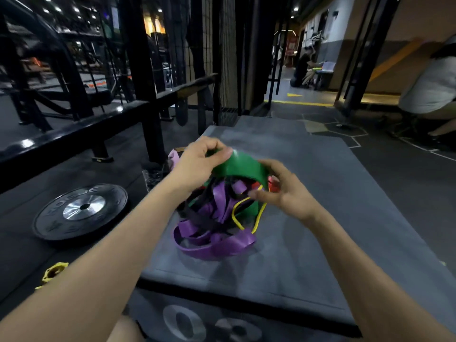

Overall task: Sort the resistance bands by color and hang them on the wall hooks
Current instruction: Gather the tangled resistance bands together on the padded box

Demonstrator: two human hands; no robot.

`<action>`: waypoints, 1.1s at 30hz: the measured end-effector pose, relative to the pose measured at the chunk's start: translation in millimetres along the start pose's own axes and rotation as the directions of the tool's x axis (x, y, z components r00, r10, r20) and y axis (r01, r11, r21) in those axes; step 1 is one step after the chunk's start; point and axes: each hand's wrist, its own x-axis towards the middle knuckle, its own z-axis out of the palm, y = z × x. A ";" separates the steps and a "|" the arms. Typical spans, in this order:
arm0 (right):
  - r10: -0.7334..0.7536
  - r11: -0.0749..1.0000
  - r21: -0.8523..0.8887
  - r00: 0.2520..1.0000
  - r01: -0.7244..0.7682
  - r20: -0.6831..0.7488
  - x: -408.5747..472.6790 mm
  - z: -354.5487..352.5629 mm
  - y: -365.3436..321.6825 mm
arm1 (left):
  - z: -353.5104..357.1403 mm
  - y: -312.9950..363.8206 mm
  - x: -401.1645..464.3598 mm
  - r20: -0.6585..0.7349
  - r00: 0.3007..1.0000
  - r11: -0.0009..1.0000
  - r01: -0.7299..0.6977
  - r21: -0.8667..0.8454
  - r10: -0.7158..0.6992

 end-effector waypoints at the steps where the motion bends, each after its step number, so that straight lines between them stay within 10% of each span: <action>1: -0.011 0.999 -0.045 1.000 0.012 0.025 1.4 -0.4 0.3 | -0.8 10.4 3.6 -0.003 1.000 0.994 0.016 -0.106 -0.017; 5: 0.019 0.977 -0.212 0.999 -0.027 -0.042 10.9 4.5 -6.1 | -4.4 47.1 21.9 0.031 0.994 0.864 0.102 -0.492 -0.100; 14: 0.133 0.983 -0.065 0.912 -0.171 -0.389 52.6 8.9 -51.1 | 30.3 77.5 62.4 0.164 0.982 0.752 0.178 -0.635 -0.094; 21: 0.353 0.936 0.194 0.809 -0.295 -0.470 67.4 -36.6 -47.5 | 32.0 12.3 66.6 0.044 0.959 0.960 0.280 0.001 -0.280; 29: 0.392 0.920 0.265 0.698 -0.290 -0.599 55.8 -113.9 -30.9 | 78.4 -60.6 53.8 0.100 0.982 0.712 0.044 0.701 -0.160; 33: 0.422 0.907 0.299 0.620 -0.297 -0.661 45.0 -144.8 -4.7 | 83.4 -72.3 57.9 0.047 0.998 0.706 0.000 0.708 -0.047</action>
